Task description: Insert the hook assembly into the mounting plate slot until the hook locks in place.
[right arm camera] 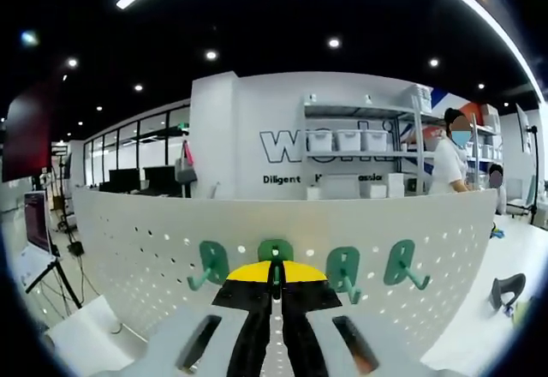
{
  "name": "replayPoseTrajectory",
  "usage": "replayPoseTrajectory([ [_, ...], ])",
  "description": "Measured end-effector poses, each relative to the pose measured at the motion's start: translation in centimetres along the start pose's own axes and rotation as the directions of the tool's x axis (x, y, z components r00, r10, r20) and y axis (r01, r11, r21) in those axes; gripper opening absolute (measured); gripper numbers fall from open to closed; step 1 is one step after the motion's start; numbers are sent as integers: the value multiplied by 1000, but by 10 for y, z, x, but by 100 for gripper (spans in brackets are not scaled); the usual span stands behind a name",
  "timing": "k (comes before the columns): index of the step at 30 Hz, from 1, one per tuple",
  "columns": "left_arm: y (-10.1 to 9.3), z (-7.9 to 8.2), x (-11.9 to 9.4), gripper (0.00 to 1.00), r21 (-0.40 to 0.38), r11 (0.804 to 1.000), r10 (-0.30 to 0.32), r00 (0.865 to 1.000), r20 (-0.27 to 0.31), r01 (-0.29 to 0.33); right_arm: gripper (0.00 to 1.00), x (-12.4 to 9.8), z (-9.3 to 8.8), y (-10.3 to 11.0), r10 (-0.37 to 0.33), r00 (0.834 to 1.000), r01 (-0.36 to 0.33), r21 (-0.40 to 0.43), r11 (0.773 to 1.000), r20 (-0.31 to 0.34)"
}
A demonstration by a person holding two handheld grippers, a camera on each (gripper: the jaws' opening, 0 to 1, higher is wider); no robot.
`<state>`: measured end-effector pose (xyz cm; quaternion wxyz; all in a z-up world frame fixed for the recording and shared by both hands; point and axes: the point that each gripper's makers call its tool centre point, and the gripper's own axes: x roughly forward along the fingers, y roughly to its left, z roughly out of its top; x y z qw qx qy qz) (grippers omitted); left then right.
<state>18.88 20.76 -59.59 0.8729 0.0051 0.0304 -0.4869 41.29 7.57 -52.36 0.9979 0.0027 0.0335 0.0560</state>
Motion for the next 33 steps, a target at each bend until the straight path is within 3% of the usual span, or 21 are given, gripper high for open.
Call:
replayPoseTrajectory([
  [27, 6, -1, -2, 84, -6, 1000, 8, 1000, -1, -8, 1, 6, -1, 0, -12, 1000, 12, -18, 1000, 0],
  [33, 5, -3, -3, 84, -2, 1000, 6, 1000, -6, -6, 2, 5, -1, -2, -8, 1000, 8, 40, 999, 10],
])
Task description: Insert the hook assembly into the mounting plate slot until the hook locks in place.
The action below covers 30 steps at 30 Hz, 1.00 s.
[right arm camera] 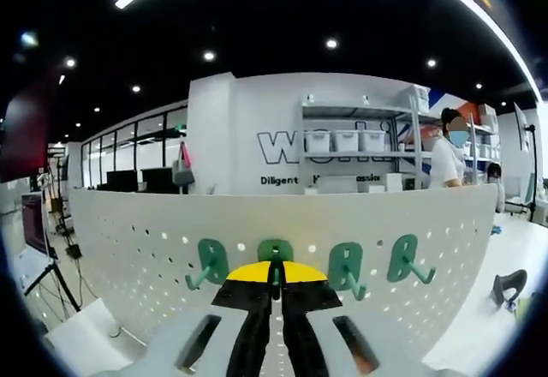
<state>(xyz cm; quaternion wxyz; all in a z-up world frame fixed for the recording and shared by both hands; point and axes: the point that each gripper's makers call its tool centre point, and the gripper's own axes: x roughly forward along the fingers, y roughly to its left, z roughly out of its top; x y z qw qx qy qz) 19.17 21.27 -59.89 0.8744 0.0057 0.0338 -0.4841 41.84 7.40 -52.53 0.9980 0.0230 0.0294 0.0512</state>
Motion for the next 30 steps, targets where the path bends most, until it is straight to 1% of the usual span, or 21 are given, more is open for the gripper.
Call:
replayPoseTrajectory([
  [3, -1, -1, 0, 83, -2, 1000, -4, 1000, 0, 4, 2, 0, 0, 0, 5, 1000, -5, -8, 1000, -10],
  [8, -3, 0, 1, 83, -2, 1000, -7, 1000, 2, 7, 4, -2, 0, 0, -2, 1000, 1, -78, 997, -13],
  [11, -3, 1, 1, 83, 1, 1000, -9, 1000, 1, 9, 5, -3, 4, -1, 4, 1000, -3, -56, 998, 10],
  [13, -3, 1, 1, 82, 1, 1000, -9, 1000, 1, 9, 7, -3, 8, 0, 4, 1000, -2, -63, 998, 25],
  [15, -3, 0, 1, 82, 0, 1000, -9, 1000, -4, 9, 6, -2, 7, 0, -3, 1000, 4, -93, 996, 6],
  [17, -3, -1, 1, 82, -1, 1000, -9, 1000, -6, 9, 5, -2, 8, -1, -3, 1000, 4, -83, 997, 4],
  [19, -3, 0, 1, 82, -2, 1000, -10, 1000, -4, 10, 5, -2, 9, -1, -2, 1000, 3, -72, 997, 14],
  [20, -4, 0, 1, 82, -1, 1000, -9, 1000, -4, 9, 6, -2, 10, -1, -4, 1000, 5, -50, 999, 19],
  [22, -3, -1, 1, 82, -1, 1000, -9, 1000, -6, 9, 6, -3, 13, -1, -4, 1000, 5, -43, 999, 26],
  [30, -3, 0, 0, 81, -1, 1000, -7, 1000, -5, 7, 4, -1, 14, 1, -38, 999, 42, -149, 988, 31],
])
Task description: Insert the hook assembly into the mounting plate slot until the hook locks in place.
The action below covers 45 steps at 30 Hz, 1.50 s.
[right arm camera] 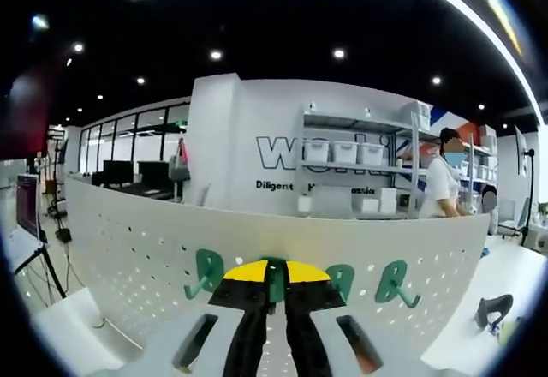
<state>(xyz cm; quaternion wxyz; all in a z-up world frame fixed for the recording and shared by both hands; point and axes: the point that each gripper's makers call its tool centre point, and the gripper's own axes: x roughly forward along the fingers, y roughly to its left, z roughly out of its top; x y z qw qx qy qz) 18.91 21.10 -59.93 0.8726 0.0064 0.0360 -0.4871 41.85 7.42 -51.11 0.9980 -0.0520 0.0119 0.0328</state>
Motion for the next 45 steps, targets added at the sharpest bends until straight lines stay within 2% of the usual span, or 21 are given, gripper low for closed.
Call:
replayPoseTrajectory([
  [3, 1, 0, -1, 81, 0, 1000, 3, 1000, 1, -3, 4, -1, -2, -2, 10, 1000, -10, 47, 999, 10],
  [11, 1, 1, 1, 81, 4, 1000, 0, 1000, 2, 0, 3, -1, -12, 3, 22, 1000, -22, 37, 999, -1],
  [14, 2, 1, 0, 80, 3, 1000, 4, 1000, 1, -4, 3, 1, -25, 6, 28, 999, -27, 34, 999, -37],
  [17, 3, 2, -1, 80, 3, 1000, 7, 1000, 3, -7, 2, 2, -33, 8, 33, 999, -31, 49, 998, -41],
  [45, 4, 1, -1, 81, 2, 1000, 9, 1000, 0, -9, 5, -1, -34, 11, 53, 998, -52, 38, 998, -27],
])
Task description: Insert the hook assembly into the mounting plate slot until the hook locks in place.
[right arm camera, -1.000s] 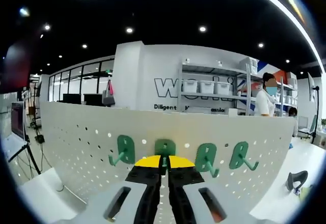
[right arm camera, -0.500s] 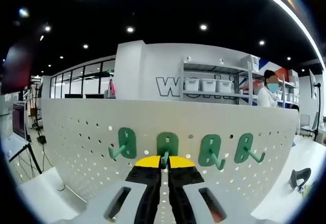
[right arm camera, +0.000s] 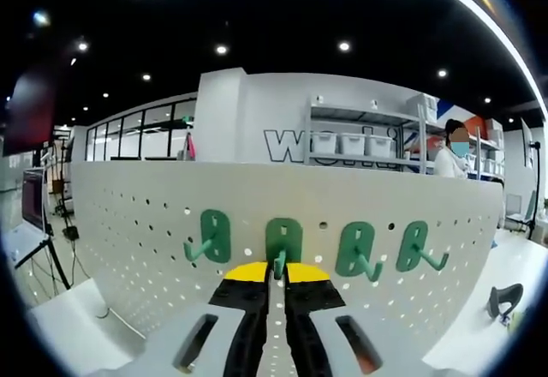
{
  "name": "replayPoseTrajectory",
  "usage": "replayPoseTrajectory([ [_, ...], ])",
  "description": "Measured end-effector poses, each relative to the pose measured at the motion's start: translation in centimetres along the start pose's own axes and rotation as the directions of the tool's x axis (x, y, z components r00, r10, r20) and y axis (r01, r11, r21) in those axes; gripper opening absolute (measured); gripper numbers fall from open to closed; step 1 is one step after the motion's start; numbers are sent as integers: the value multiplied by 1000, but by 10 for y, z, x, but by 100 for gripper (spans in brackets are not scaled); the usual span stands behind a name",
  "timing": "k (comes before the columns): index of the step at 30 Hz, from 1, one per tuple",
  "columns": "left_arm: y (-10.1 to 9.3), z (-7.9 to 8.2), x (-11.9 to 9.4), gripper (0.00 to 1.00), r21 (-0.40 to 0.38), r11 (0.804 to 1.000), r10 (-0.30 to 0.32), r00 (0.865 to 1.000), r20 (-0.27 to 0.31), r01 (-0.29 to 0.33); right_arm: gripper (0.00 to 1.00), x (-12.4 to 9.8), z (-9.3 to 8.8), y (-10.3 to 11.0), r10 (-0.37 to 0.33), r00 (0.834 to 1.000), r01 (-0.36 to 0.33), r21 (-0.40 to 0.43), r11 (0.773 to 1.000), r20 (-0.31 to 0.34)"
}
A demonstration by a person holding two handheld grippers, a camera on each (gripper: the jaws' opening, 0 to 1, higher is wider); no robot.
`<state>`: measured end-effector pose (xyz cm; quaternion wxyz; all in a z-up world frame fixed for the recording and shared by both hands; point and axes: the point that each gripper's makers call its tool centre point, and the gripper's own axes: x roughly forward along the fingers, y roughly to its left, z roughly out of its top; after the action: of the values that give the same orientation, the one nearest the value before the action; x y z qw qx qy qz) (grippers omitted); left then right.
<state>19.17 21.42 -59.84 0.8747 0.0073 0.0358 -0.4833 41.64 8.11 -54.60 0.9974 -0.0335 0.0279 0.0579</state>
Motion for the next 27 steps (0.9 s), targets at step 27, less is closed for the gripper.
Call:
replayPoseTrajectory([
  [27, -8, 6, 0, 82, 20, 1000, -5, 1000, -4, 5, 22, -33, -14, -12, 25, 1000, -25, 11, 1000, -4],
])
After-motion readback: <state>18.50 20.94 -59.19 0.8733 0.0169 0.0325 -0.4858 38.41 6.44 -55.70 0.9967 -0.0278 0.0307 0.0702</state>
